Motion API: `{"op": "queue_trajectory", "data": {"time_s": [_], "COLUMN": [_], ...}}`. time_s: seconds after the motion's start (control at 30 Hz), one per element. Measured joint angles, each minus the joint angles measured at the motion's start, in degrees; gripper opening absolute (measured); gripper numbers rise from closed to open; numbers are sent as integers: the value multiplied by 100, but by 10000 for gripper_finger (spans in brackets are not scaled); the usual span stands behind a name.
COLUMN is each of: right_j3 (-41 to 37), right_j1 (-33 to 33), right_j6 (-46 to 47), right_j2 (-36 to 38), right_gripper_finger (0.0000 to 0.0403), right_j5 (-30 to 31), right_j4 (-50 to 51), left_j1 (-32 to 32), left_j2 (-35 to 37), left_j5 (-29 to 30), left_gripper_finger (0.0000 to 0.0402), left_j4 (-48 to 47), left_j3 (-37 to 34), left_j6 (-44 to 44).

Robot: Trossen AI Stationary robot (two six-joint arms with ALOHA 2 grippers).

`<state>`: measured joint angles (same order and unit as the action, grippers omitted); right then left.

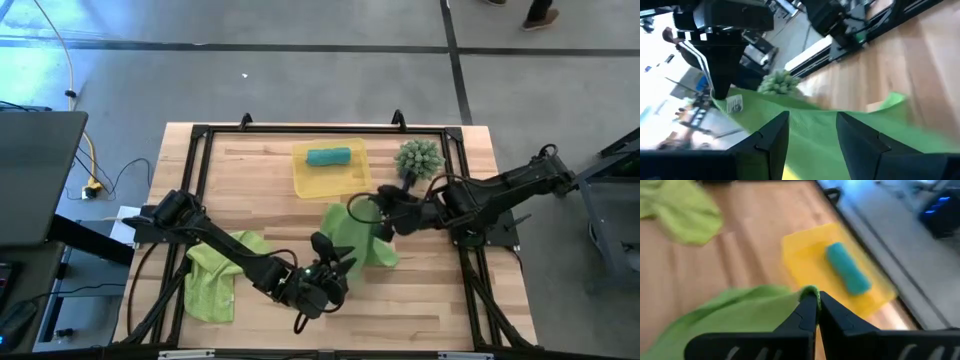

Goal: Roll microfiber towels into tight, uniform cylinder then place into a basket
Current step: Fold the green microfiber cloth

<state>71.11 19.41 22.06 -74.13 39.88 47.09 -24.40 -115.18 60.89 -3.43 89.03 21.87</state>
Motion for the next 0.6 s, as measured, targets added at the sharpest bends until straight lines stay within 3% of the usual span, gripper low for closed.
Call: {"op": "queue_trajectory", "data": {"time_s": [0.2, 0.37, 0.5, 0.6], "right_j3": [1, 2, 2, 2], "right_j1": [-141, -141, -140, -139], "right_j6": [128, 359, 363, 364], "right_j2": [-71, -98, -96, -96], "right_gripper_finger": [0, 0, 0, 0], "right_j5": [-1250, -1366, -1366, -1366], "right_j4": [-113, -1, 35, 42], "left_j1": [121, 405, 553, 624], "left_j2": [-2, -4, -9, -63], "left_j5": [-1403, -2627, -3332, -3538], "left_gripper_finger": [154, 154, 155, 159], "left_j4": [-566, -1183, -900, -320], "left_j3": [-5, -31, -365, -683], "left_j6": [-1060, -2548, -3075, -3212]}}
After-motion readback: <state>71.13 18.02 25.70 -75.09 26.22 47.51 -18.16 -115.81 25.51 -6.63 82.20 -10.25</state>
